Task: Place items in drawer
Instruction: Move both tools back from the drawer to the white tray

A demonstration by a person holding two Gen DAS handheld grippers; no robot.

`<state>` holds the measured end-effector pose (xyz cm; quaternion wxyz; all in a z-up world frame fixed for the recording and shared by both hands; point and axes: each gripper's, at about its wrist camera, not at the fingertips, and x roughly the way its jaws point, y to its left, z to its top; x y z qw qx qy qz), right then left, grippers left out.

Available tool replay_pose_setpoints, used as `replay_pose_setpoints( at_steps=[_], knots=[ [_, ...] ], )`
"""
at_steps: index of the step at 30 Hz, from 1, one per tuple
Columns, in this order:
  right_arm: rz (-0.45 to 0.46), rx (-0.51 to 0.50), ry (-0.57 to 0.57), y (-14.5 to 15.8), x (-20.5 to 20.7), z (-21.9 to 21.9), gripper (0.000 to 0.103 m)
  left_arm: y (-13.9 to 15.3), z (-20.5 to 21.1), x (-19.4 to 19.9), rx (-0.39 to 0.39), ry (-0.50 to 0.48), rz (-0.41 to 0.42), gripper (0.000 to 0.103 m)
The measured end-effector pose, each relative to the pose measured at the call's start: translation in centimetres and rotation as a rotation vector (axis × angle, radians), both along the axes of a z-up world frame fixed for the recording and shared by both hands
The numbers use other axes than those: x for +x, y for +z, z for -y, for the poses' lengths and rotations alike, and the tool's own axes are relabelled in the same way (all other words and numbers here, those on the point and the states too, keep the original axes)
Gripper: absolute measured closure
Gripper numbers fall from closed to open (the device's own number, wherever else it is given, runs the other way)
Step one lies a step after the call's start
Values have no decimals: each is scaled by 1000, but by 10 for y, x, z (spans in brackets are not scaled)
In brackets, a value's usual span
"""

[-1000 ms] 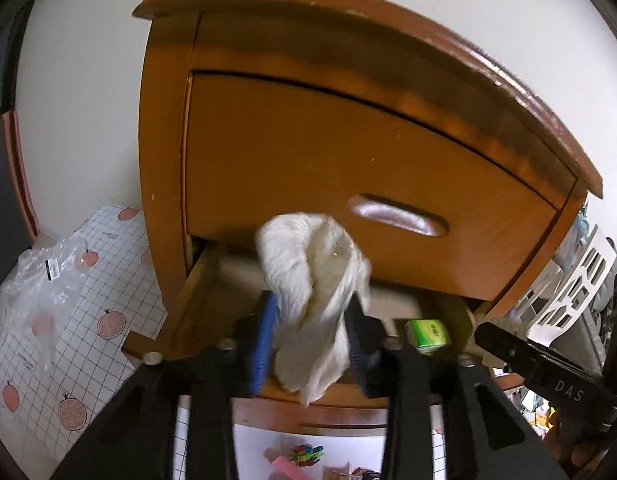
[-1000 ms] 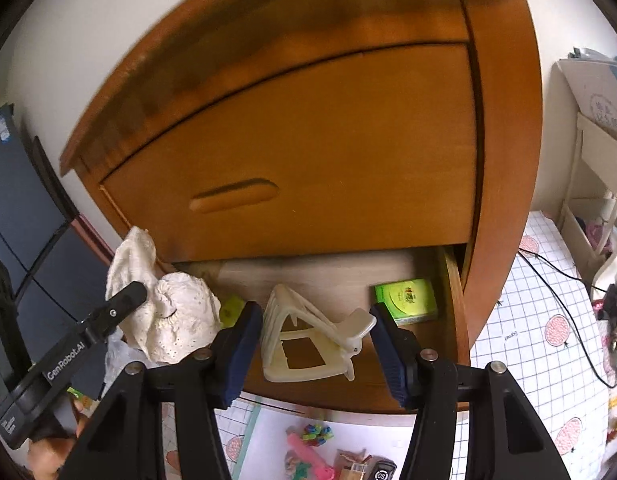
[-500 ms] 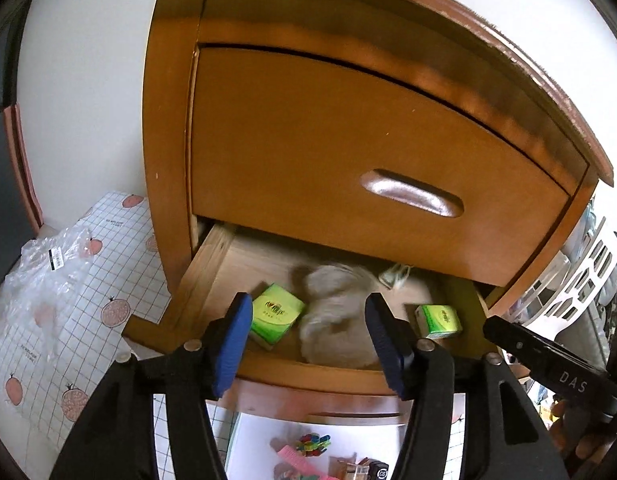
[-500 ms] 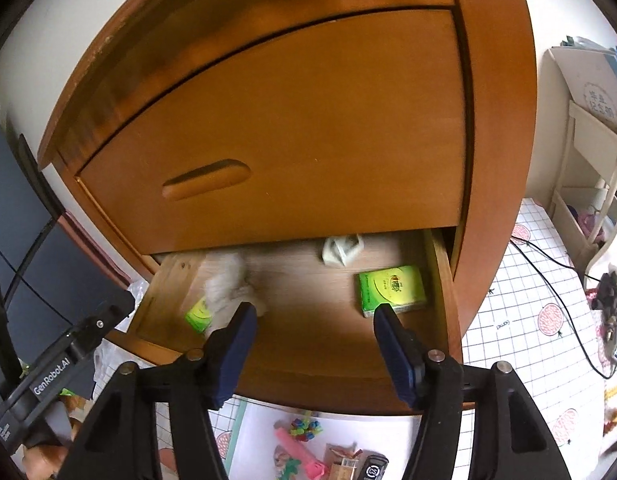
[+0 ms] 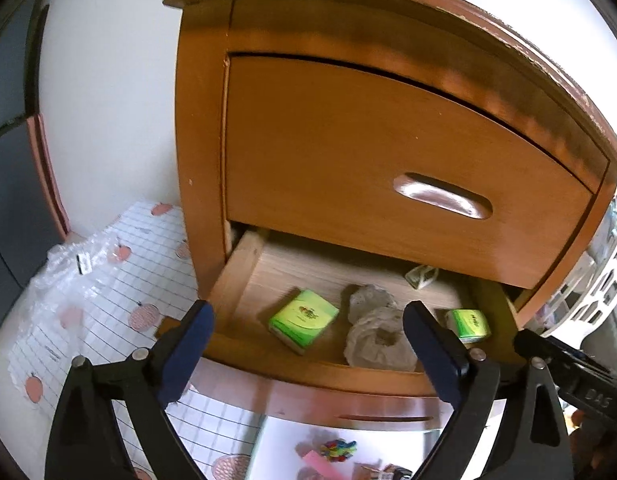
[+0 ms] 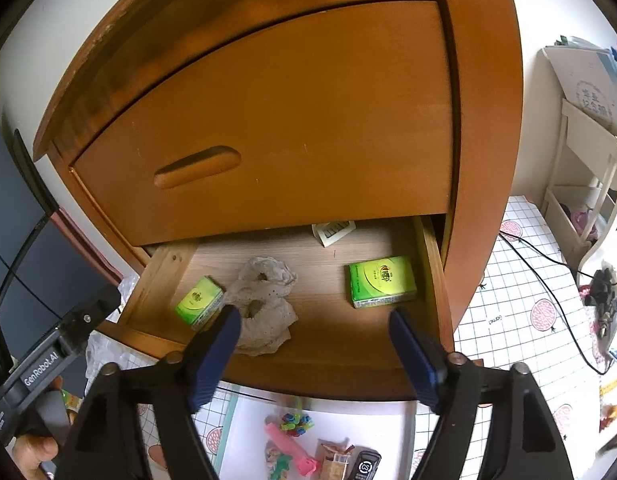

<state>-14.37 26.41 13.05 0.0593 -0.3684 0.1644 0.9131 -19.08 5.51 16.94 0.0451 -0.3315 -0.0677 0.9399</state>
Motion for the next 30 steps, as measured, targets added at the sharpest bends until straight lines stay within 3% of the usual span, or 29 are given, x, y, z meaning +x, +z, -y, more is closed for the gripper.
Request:
replay_pose_setpoints(
  at_steps=[1, 8, 20, 30],
  knots=[
    [-2, 1, -1, 1, 0, 0, 12, 0, 1, 0, -3, 5, -1, 0],
    [-15, 16, 14, 1, 4, 4, 0, -2, 8, 3, 1, 30, 6, 0],
    [-24, 54, 29, 0, 7, 9, 0, -2, 9, 13, -6, 24, -15, 0],
    [-77, 78, 42, 5, 29, 14, 0, -1, 7, 37, 33, -18, -54, 0]
  ],
)
